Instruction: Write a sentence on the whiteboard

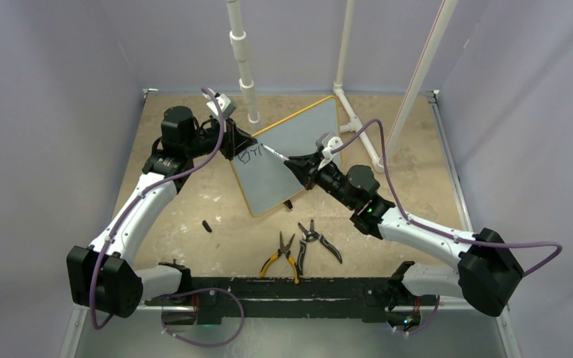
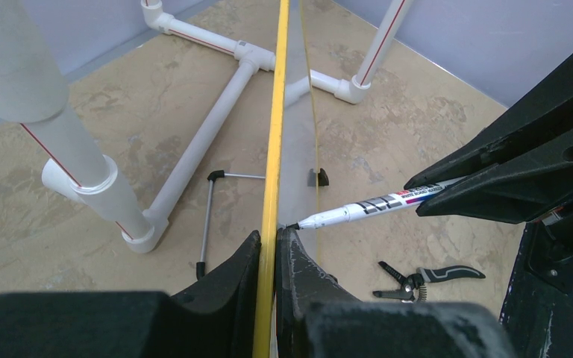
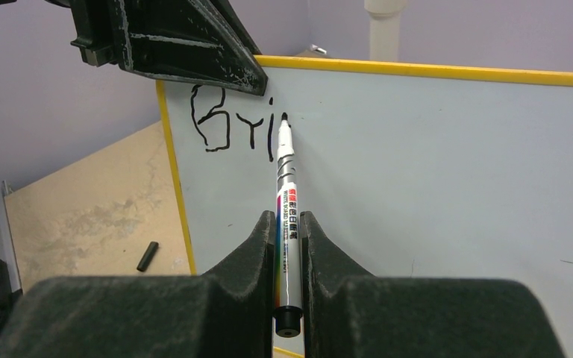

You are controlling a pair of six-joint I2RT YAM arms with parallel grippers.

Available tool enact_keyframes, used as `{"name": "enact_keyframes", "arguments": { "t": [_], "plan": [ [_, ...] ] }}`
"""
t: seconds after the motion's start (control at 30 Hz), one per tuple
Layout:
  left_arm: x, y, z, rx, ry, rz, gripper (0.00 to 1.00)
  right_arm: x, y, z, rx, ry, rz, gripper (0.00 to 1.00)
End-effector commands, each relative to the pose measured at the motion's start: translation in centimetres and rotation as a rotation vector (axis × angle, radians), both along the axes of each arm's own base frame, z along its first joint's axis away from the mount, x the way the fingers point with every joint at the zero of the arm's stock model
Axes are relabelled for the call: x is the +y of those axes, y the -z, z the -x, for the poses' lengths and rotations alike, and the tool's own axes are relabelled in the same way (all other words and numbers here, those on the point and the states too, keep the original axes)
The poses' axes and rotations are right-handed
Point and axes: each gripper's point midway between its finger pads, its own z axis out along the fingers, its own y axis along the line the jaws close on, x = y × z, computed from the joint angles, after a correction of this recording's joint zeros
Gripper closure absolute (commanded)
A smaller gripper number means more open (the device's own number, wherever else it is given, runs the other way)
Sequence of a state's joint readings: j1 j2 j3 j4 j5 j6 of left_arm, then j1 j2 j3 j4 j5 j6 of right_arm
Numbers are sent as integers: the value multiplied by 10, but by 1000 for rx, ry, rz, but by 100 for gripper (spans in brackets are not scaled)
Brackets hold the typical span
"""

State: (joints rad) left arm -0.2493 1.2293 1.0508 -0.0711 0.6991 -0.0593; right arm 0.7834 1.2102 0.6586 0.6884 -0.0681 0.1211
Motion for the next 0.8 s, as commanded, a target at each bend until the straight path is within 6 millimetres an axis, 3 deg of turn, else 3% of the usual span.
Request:
{"name": "enact_keyframes", "arguments": {
  "t": [0.0,0.4,0.77],
  "plan": [
    [6,-15,-10,-87,-42,-4,100,-6,4,0,11,14,13,100],
    [6,-15,-10,-86,-47,-5,100,-8,19,-3,51,34,51,100],
    [6,-18,-11,-105,-48,0,100,-16,6,-10,31,94,29,100]
  ]
}}
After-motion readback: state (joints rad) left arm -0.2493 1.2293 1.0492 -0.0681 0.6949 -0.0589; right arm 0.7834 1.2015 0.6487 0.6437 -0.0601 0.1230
